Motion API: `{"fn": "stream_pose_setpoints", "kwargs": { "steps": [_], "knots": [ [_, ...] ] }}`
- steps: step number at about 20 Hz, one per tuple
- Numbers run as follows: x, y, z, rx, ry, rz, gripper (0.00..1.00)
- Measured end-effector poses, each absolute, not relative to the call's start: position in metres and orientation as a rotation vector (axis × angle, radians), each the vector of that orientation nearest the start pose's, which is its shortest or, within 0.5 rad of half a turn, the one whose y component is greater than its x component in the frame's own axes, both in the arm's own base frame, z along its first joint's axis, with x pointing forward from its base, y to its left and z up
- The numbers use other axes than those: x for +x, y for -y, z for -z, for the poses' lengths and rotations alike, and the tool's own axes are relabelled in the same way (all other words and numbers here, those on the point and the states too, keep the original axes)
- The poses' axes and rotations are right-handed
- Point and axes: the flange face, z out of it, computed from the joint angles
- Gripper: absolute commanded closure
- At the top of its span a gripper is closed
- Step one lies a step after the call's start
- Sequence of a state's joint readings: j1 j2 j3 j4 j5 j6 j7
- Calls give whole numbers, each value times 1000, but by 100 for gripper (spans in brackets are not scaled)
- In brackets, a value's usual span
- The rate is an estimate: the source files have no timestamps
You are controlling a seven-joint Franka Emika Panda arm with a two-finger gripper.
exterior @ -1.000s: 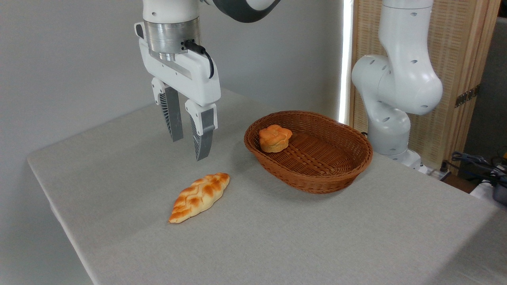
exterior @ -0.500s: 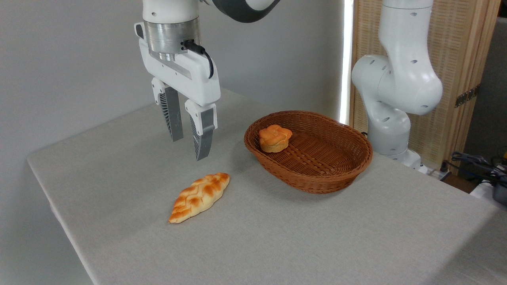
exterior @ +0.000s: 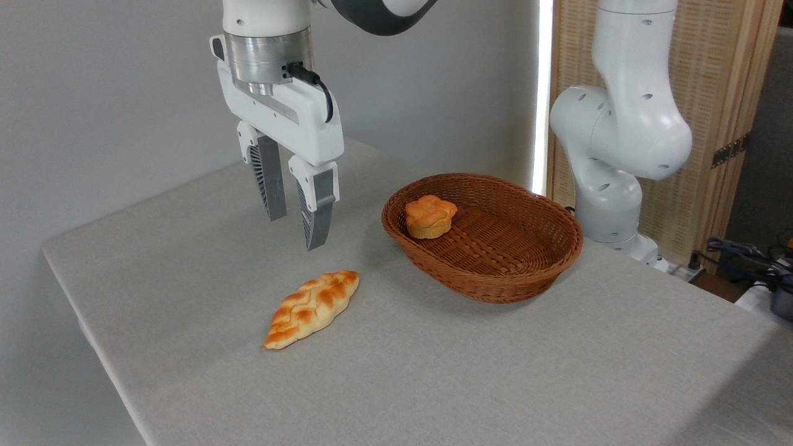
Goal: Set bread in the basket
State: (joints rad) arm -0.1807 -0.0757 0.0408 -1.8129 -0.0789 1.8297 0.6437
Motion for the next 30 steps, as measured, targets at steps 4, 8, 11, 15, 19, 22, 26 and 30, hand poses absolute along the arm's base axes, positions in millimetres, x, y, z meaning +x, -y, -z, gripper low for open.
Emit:
{"fn": "stream_pose_setpoints", "kwargs": {
  "steps": [4, 8, 11, 15, 19, 22, 26, 30],
  "knots": [
    [541, 82, -573, -2962, -1196, 162, 0],
    [541, 82, -572, -2964, -1197, 150, 0],
    [541, 82, -572, -2964, -1198, 149, 0],
    [541, 82, -572, -2964, -1198, 149, 0],
    [541, 82, -572, -2964, -1198, 149, 0],
    [540, 83, -572, -2964, -1199, 149, 0],
    [540, 86, -569, -2962, -1210, 138, 0],
    [540, 93, -556, -2962, -1229, 98, 0]
  ]
}}
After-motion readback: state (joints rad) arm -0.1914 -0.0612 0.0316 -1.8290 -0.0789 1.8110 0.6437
